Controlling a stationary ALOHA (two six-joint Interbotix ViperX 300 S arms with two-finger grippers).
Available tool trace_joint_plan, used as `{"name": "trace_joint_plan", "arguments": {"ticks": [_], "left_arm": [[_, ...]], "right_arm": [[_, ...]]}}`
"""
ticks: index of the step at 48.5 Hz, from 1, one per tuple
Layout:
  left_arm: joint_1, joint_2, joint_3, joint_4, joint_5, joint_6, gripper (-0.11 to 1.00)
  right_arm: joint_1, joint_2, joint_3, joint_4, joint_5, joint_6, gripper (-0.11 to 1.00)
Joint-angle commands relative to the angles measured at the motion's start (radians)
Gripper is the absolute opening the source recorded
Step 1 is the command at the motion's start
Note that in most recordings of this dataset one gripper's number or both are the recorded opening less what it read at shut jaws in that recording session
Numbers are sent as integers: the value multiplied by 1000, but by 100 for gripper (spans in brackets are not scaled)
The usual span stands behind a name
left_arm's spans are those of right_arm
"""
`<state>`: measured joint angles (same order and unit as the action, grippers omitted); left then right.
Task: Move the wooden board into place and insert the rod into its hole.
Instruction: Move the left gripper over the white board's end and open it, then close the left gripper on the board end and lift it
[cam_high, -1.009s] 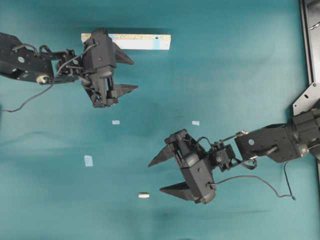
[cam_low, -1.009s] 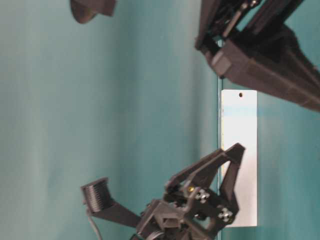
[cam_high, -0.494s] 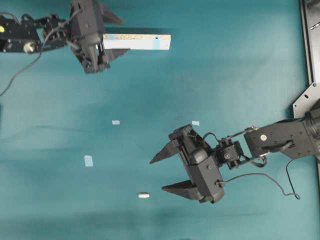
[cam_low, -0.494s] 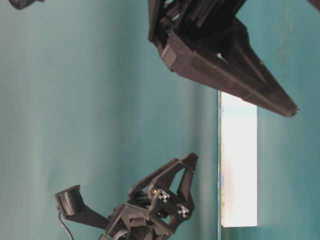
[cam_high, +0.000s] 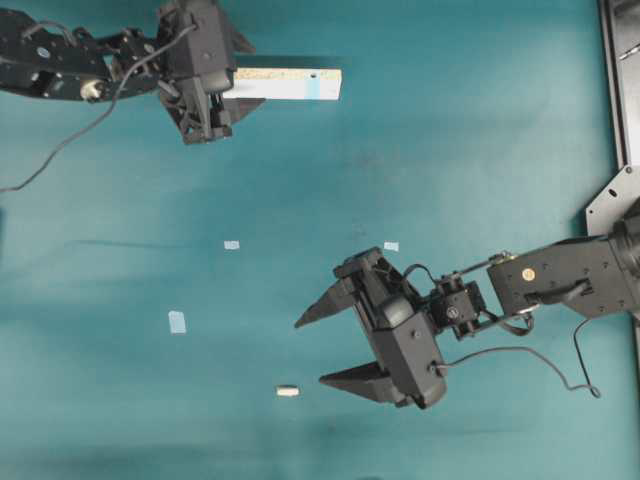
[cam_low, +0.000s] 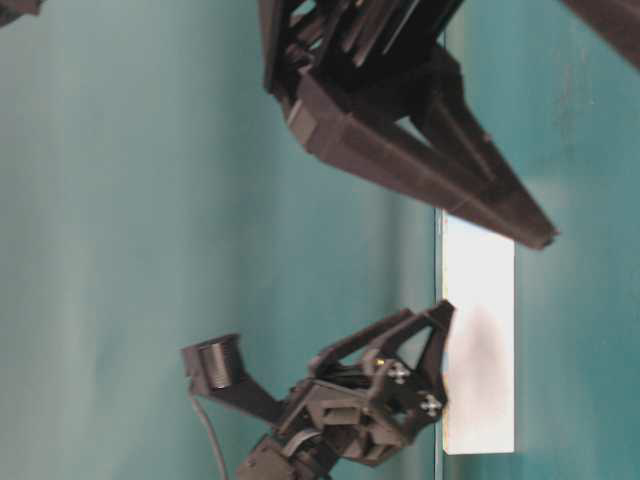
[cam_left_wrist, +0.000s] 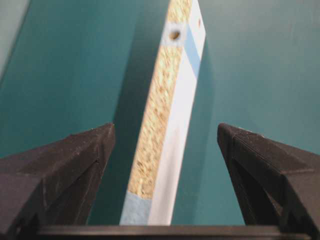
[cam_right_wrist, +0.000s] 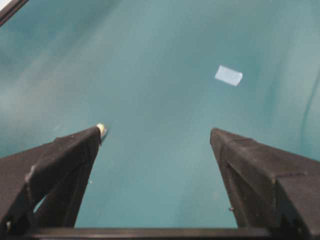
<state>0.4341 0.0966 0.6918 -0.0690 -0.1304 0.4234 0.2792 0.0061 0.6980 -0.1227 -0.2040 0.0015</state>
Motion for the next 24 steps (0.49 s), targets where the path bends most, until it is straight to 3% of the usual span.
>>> {"name": "trace_joint_plan", "arguments": {"ticks": [1,24], "left_arm": [[12,-2,-14,3,-6,6,90],[64,26,3,3,-8,5,90]], "right_arm": [[5,-34,-29,-2,8,2,99],[5,-38,-38,-2,35,2,99]]}}
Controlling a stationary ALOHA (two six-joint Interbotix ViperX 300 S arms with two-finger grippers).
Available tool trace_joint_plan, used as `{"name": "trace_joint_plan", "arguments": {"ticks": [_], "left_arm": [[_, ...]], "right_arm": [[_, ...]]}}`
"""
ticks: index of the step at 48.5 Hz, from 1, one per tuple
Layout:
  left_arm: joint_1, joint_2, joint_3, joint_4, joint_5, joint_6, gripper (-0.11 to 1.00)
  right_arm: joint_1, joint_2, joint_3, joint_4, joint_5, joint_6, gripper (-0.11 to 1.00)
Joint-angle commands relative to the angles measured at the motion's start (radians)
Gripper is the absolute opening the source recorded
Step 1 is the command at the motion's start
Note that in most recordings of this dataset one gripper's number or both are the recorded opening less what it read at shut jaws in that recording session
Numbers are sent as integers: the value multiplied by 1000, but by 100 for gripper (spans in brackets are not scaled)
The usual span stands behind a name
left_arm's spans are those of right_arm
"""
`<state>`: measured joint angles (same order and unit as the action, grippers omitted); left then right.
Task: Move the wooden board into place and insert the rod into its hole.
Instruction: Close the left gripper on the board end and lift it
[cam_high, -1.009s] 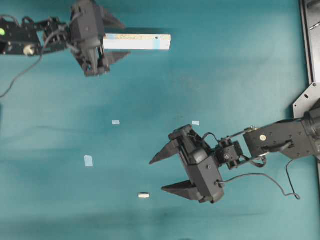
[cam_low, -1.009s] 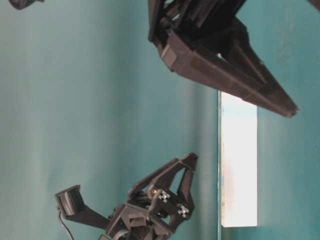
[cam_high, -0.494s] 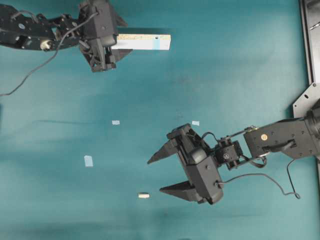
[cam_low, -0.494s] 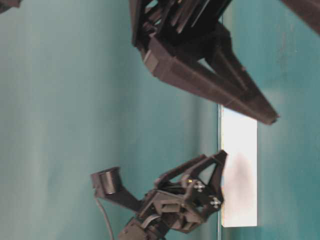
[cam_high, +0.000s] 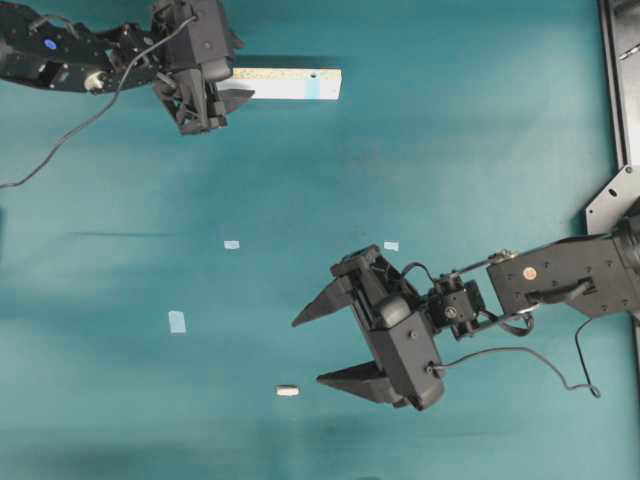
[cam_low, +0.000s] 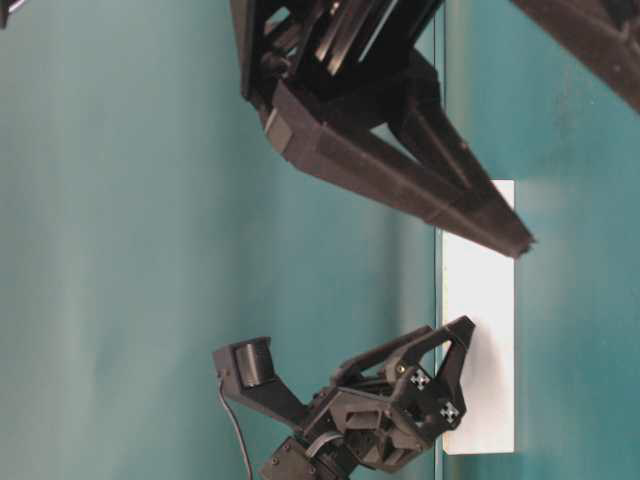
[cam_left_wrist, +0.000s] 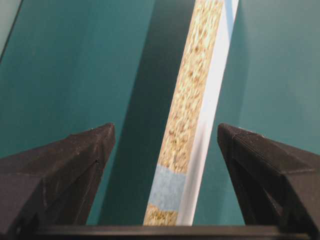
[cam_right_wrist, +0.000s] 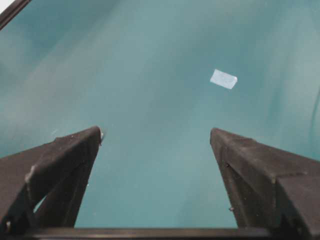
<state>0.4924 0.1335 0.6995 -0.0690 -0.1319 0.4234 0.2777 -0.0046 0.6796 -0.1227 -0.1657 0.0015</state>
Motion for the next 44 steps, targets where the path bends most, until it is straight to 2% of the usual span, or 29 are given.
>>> {"name": "trace_joint_plan", "arguments": {"ticks": [1,23,34,38,44], "left_arm": [[6,-9,-3,3,-8,5,90],[6,57,0,3,-8,2,89],[6,78,-3,3,5,-11,84],[6,78,-6,3,5,-12,74],[6,81,-2,3,5,2,42]], "right_arm": [[6,-28,-20,-2,-3,2,99],[6,-32,-20,-2,-3,3,99],[6,-34,-21,-2,-3,3,99],[6,-35,-23,-2,-2,3,99],[6,-41,-32,-2,8,3,99]]}}
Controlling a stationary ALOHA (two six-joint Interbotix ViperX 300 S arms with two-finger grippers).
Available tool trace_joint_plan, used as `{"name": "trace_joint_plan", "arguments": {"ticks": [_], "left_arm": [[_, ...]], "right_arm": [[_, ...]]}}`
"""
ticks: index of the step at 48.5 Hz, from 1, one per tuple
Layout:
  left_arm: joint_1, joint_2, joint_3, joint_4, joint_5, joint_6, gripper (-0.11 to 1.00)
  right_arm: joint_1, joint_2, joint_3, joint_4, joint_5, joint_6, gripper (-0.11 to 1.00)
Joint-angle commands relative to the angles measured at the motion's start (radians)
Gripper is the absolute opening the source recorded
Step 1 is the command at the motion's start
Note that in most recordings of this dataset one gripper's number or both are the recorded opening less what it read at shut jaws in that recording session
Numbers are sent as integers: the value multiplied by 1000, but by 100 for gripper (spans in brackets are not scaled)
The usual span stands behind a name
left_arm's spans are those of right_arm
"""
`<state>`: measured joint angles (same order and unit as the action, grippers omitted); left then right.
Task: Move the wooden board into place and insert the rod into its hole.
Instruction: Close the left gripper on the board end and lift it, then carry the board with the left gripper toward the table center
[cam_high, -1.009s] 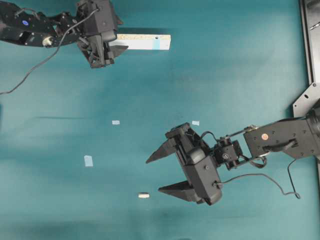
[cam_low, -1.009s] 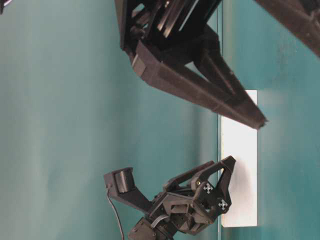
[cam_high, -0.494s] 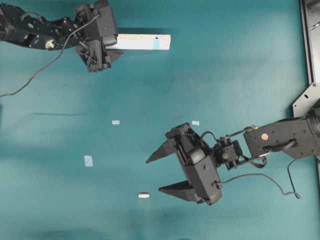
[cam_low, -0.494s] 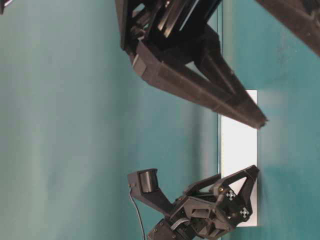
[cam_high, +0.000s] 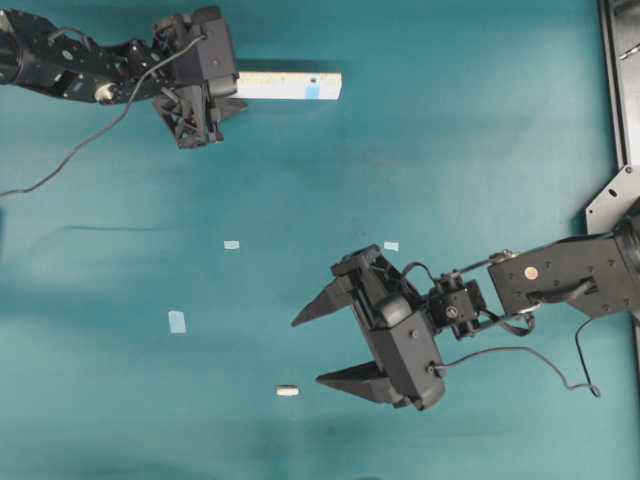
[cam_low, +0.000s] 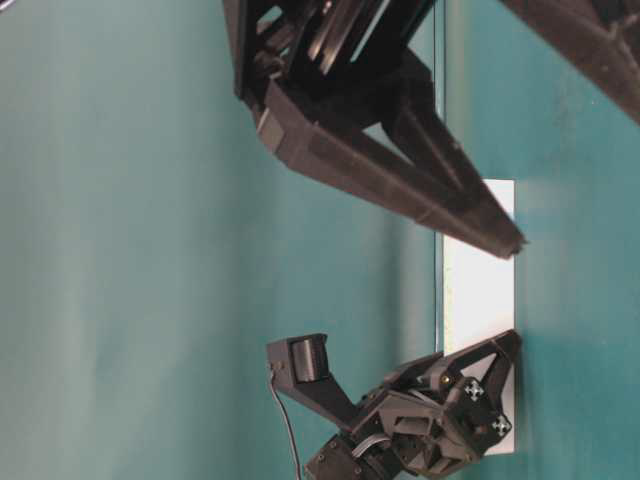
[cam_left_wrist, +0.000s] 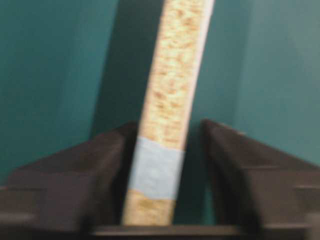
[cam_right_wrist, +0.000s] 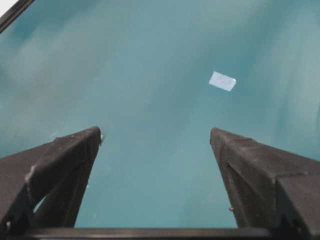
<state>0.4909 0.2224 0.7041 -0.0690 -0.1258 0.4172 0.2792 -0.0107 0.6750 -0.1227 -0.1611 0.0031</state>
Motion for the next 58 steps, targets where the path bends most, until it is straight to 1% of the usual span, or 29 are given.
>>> {"name": "trace_joint_plan", "arguments": {"ticks": [1,3,5,13,23,29,39,46,49,52,58], "left_arm": [[9,-6,-6,3,0,9,37],[9,-2,-5,3,-2,11,28],[9,3,-6,3,-2,11,25],[9,18,-15,3,-3,11,24],[8,-9,-37,3,8,2,24],[-3,-48,-66,3,81,-2,24],[-46,-98,-133,2,256,-8,22],[-95,-112,-181,-3,308,-11,22],[-115,-110,-201,-3,316,-23,22],[-132,-106,-218,-3,316,-52,22],[-172,-92,-242,-3,311,-143,22]], "right_arm": [[5,-37,-31,-2,8,0,99],[5,-43,-34,-2,15,0,99],[5,-46,-35,-2,26,0,99],[5,-69,-37,-2,61,0,99],[0,-95,-37,-2,69,0,99],[-9,-114,-37,-2,67,2,99],[-26,-150,-35,-2,69,0,99],[-37,-173,-31,-2,67,0,99],[-38,-179,-31,-2,69,0,99],[-38,-184,-31,-2,69,0,99],[-40,-187,-28,-2,69,0,99]]}}
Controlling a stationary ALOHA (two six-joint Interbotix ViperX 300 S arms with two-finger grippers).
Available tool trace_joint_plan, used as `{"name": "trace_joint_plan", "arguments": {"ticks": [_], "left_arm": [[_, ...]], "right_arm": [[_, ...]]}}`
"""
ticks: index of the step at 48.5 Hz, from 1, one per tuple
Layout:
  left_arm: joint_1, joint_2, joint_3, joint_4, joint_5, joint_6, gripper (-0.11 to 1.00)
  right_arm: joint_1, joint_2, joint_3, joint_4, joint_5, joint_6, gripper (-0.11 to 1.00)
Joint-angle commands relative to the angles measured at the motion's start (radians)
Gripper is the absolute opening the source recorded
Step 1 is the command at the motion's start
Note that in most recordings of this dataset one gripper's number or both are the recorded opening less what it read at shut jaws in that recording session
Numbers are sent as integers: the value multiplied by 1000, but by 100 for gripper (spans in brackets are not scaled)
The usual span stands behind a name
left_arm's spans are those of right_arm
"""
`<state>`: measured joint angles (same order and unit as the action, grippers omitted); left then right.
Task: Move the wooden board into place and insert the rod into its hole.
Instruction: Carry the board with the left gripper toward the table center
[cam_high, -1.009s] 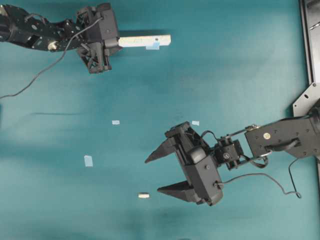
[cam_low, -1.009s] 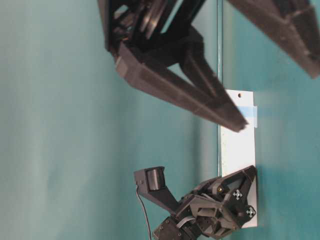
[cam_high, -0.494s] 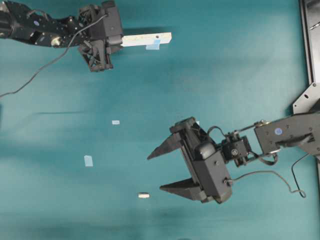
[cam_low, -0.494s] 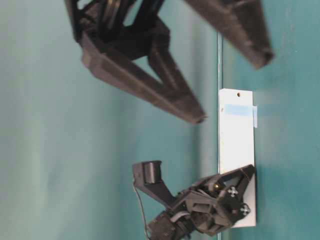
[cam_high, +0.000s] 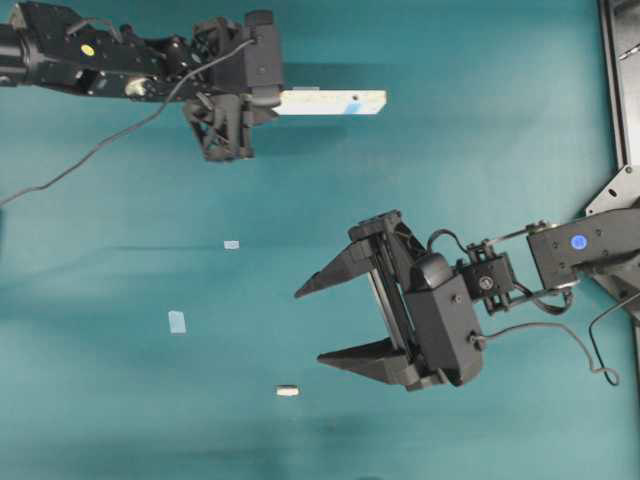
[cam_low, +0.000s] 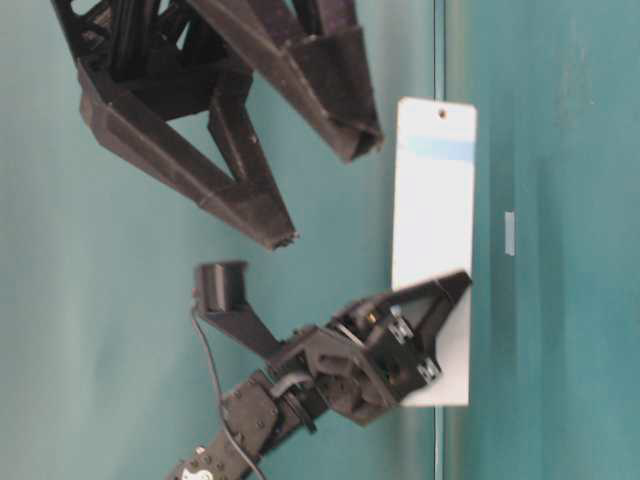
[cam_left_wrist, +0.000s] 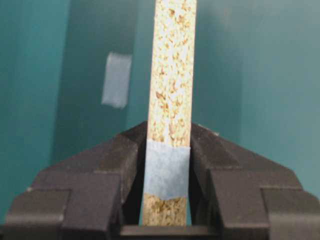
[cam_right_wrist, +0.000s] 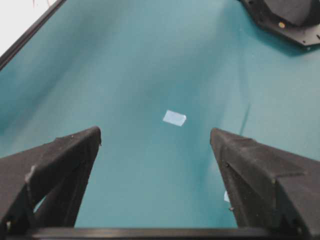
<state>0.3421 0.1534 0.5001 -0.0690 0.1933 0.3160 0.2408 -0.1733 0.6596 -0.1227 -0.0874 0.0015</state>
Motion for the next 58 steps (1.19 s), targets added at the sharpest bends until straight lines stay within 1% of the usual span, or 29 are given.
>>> {"name": "trace_joint_plan", "arguments": {"ticks": [1,5,16,25,38,50,58], "left_arm": [[-29,-21,-40,-2,-8,-55,22],[-58,-11,-46,-3,-12,-107,22],[-147,37,-69,-3,-57,-198,22],[-206,103,-130,-2,-101,-267,22],[-256,201,-249,-2,-112,-275,22],[-272,278,-345,-2,-112,-273,22],[-281,310,-393,-2,-112,-272,22]], "right_arm": [[-2,-25,-12,-2,-5,2,99],[-2,-28,-12,-2,-5,2,99],[-2,-32,-12,-2,-6,0,99],[-2,-35,-12,-2,-6,0,99],[-2,-48,-12,-2,-5,0,99],[-2,-52,-11,-2,-5,0,99],[-2,-52,-11,-2,-5,0,99]]}}
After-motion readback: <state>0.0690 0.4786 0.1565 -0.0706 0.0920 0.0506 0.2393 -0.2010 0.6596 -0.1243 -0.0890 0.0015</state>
